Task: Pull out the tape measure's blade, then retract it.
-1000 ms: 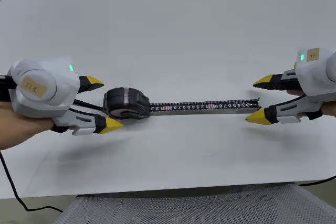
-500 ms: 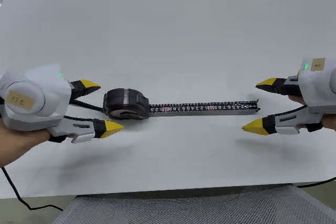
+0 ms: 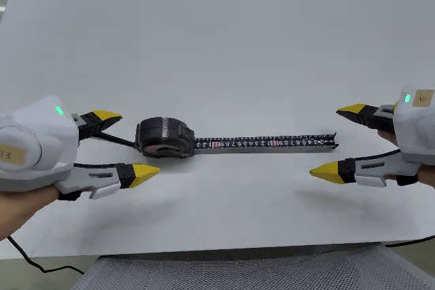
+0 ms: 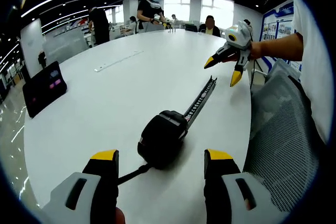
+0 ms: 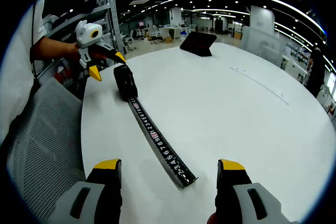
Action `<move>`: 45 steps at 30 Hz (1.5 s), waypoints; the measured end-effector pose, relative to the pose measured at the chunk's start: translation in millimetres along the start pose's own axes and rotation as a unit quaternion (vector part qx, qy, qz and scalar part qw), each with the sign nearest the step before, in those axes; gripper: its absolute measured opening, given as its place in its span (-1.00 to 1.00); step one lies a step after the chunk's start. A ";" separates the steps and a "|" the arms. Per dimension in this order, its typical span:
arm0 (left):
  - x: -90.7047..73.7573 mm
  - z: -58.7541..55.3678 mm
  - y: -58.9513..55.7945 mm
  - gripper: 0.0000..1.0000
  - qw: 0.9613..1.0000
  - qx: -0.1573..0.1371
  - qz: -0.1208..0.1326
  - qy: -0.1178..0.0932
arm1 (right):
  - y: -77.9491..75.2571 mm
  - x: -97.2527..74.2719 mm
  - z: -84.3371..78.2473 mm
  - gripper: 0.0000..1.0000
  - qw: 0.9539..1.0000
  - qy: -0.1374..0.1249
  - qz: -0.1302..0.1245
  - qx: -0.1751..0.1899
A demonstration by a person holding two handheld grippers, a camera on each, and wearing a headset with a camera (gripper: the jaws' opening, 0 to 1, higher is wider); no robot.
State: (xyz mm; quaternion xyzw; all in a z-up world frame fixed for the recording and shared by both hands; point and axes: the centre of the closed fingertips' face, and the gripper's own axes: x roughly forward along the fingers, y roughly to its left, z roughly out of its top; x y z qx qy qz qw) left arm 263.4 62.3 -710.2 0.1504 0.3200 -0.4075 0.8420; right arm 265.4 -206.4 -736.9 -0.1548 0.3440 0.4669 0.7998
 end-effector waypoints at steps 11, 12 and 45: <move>-10.0 -8.9 -3.7 0.41 0.999 -0.035 0.029 -0.024 | 5.0 -5.2 5.4 0.61 0.999 -0.025 -0.026 0.006; -10.9 -9.7 -3.7 0.41 0.999 -0.036 0.031 -0.025 | 5.3 -5.6 5.3 0.63 0.999 -0.027 -0.027 0.006; -25.6 -35.0 -18.7 0.77 0.993 -0.095 0.060 -0.044 | 26.1 -6.3 -14.2 0.98 0.997 -0.045 -0.060 0.034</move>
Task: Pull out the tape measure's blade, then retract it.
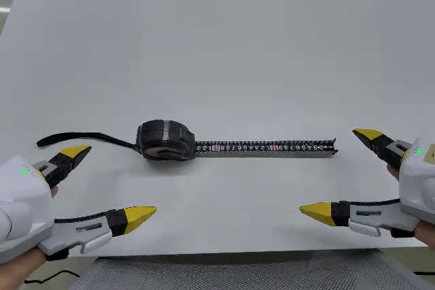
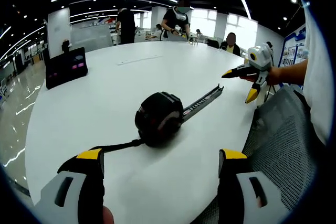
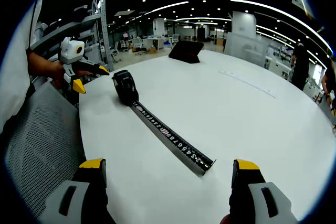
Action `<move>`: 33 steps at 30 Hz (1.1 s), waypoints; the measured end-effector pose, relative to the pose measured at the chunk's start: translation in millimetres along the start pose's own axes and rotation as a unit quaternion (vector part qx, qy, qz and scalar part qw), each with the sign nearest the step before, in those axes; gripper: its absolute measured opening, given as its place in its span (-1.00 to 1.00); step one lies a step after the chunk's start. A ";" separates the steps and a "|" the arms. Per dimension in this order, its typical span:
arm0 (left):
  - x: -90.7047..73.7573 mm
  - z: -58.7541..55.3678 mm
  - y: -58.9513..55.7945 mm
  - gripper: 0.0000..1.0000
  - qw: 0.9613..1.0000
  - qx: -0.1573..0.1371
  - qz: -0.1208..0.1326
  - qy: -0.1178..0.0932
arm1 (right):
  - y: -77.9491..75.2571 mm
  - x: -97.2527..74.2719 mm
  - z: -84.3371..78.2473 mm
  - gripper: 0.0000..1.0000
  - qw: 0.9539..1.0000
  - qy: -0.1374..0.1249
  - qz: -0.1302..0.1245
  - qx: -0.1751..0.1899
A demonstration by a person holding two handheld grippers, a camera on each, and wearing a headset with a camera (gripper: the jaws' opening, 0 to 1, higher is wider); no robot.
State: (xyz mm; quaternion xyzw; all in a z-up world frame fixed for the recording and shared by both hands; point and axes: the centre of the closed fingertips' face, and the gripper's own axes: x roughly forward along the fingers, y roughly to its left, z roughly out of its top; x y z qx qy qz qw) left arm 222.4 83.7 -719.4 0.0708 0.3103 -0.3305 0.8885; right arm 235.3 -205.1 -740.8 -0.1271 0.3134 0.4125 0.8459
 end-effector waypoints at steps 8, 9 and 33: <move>-3.8 -5.3 -1.0 0.80 1.000 -0.004 0.006 0.002 | 3.8 -1.9 -3.8 0.98 1.000 0.001 -0.001 0.006; -4.4 -6.0 -1.1 0.80 1.000 -0.004 0.006 0.003 | 4.0 -2.4 -4.5 0.98 1.000 0.001 -0.002 0.007; -12.0 -14.3 1.5 0.77 1.000 -0.008 0.013 0.012 | 7.9 -4.0 -7.2 0.98 1.000 0.005 -0.001 0.008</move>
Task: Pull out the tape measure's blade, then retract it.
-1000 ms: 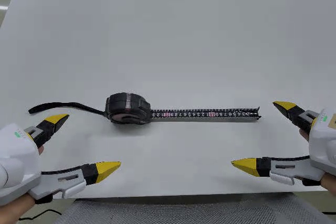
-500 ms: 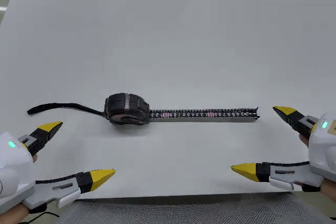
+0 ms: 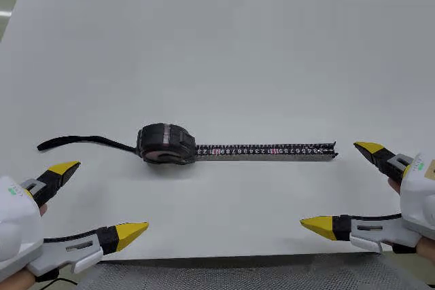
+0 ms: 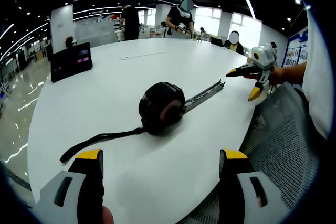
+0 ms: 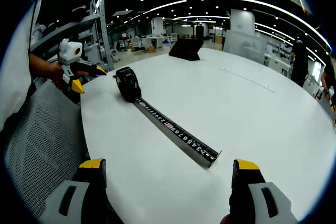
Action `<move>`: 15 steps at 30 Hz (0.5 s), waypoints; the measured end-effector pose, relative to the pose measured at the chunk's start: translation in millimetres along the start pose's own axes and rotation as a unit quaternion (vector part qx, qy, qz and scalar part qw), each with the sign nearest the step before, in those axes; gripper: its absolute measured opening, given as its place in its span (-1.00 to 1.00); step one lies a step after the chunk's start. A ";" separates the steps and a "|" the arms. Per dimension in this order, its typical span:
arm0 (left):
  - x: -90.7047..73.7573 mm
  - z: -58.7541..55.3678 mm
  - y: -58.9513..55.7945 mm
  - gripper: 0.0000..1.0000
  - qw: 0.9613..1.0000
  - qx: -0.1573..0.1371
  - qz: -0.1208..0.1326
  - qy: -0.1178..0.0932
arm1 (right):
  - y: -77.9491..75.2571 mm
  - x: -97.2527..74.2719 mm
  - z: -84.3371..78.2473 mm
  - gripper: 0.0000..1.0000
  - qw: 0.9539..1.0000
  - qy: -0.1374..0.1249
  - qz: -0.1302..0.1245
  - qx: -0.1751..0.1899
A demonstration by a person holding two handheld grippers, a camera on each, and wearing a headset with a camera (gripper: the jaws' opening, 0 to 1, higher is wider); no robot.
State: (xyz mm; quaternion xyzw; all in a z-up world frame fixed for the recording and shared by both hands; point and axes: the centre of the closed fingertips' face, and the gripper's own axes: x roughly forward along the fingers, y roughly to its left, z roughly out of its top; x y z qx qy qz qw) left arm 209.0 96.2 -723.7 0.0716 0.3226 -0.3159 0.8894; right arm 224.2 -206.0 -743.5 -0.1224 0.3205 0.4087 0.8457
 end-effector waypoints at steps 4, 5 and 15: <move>-0.5 -1.0 0.3 0.77 1.000 -0.003 0.000 0.000 | 0.9 -0.1 -0.3 0.98 1.000 0.000 0.001 0.000; -0.5 -1.1 0.0 0.77 1.000 -0.003 0.000 0.000 | 1.1 -0.1 -0.3 0.98 1.000 0.000 0.001 0.001; -1.1 -0.2 -0.4 0.76 1.000 -0.006 0.000 -0.002 | 1.9 0.1 0.9 0.98 1.000 -0.002 0.001 0.000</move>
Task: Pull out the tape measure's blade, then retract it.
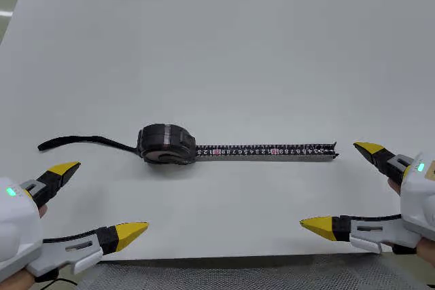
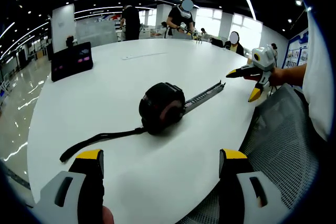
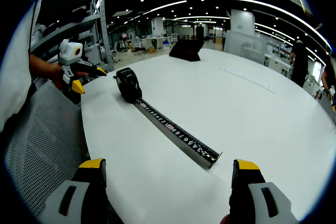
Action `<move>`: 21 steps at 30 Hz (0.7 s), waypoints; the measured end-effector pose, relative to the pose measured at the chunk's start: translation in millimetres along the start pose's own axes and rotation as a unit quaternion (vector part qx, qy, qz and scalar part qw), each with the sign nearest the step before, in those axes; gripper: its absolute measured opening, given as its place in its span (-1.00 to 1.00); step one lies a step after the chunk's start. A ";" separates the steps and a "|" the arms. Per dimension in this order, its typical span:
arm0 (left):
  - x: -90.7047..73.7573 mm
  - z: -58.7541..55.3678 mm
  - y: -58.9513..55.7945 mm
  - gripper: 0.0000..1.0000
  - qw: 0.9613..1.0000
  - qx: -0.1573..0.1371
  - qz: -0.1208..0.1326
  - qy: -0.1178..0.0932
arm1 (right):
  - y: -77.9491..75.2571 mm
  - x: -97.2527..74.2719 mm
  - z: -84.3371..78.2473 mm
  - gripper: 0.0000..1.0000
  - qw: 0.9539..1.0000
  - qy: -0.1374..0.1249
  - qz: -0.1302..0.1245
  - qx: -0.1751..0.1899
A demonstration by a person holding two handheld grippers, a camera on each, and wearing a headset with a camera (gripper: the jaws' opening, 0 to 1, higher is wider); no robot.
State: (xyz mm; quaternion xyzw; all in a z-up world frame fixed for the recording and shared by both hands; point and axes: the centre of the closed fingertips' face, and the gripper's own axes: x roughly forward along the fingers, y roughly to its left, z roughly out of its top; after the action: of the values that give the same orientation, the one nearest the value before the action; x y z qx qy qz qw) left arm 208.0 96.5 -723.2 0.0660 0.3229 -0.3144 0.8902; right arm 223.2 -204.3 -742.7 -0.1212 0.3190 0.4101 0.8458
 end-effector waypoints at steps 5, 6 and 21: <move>-0.3 0.1 -0.2 0.76 1.000 -0.001 0.000 -0.001 | -0.2 0.2 -0.9 0.98 1.000 0.000 0.001 0.001; -0.3 -0.2 0.1 0.76 1.000 -0.001 0.000 0.000 | -0.1 0.3 -0.8 0.98 1.000 0.000 0.001 0.001; 0.3 0.9 0.6 0.75 1.000 -0.003 0.000 0.000 | -1.7 0.1 -1.4 0.98 1.000 0.000 0.001 0.000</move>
State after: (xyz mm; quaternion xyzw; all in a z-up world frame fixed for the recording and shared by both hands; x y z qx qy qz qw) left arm 209.1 96.5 -722.7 0.0637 0.3236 -0.3133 0.8905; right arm 223.9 -206.0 -744.0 -0.1209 0.3195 0.4106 0.8454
